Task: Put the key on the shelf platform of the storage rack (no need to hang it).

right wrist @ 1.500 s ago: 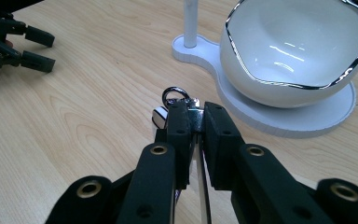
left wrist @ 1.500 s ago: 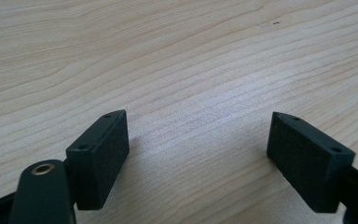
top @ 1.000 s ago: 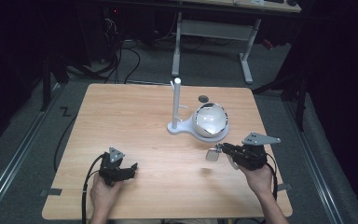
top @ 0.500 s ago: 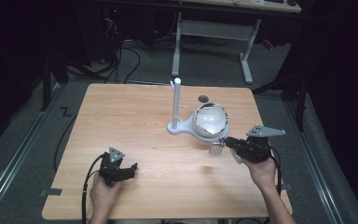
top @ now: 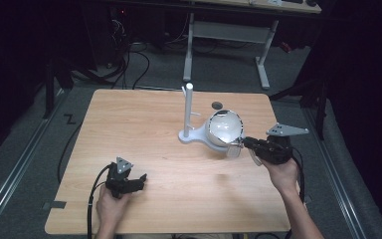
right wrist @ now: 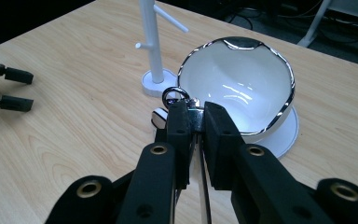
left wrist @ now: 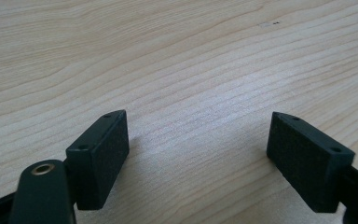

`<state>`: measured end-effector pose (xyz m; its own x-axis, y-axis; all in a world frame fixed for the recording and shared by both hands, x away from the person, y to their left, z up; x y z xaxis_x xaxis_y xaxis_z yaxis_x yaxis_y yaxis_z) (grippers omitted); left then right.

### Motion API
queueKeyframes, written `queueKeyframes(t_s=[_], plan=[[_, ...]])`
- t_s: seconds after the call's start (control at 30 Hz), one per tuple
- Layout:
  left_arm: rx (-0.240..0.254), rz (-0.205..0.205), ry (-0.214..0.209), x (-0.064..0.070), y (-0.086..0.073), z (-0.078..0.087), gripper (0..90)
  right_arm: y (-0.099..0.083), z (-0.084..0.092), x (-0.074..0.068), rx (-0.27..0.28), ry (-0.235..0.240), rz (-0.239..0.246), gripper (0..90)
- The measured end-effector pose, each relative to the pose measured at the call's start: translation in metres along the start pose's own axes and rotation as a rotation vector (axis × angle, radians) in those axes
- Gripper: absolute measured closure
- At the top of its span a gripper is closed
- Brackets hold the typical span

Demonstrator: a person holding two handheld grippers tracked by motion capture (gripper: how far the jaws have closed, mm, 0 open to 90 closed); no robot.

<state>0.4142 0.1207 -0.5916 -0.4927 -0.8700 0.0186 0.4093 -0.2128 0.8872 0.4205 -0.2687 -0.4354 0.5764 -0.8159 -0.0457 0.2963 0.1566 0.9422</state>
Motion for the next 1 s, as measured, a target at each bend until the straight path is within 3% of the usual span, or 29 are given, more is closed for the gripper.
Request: queueKeyframes(t_s=[0.23,0.43,0.63,1.0], plan=[[0.000,0.000,0.000,0.000,0.000,0.000,21.3,0.012,-0.006,0.008,0.005,0.000,-0.011,82.0],[0.001,0.002,0.000,0.000,0.000,0.000,21.3,0.020,-0.010,0.009,-0.005,-0.021,0.041,82.0],[0.001,0.002,0.000,0.000,0.000,0.000,21.3,0.024,-0.015,0.015,0.006,-0.029,0.009,82.0],[0.000,0.001,0.000,0.000,0.000,0.000,21.4,0.034,-0.022,0.026,-0.003,-0.074,0.037,82.0]])
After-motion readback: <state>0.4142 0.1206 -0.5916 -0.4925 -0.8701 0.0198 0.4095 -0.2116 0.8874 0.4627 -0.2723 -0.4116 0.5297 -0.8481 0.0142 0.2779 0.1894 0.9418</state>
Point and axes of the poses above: each handheld gripper's, and its own axes: z roughly backward along the jaws, y roughly out of its top, x roughly to its right, the point moved 8 cm from there along -z, roughly forward along the jaws, and after that the axes turned 15 degrees about x, right-handed, at the moved point
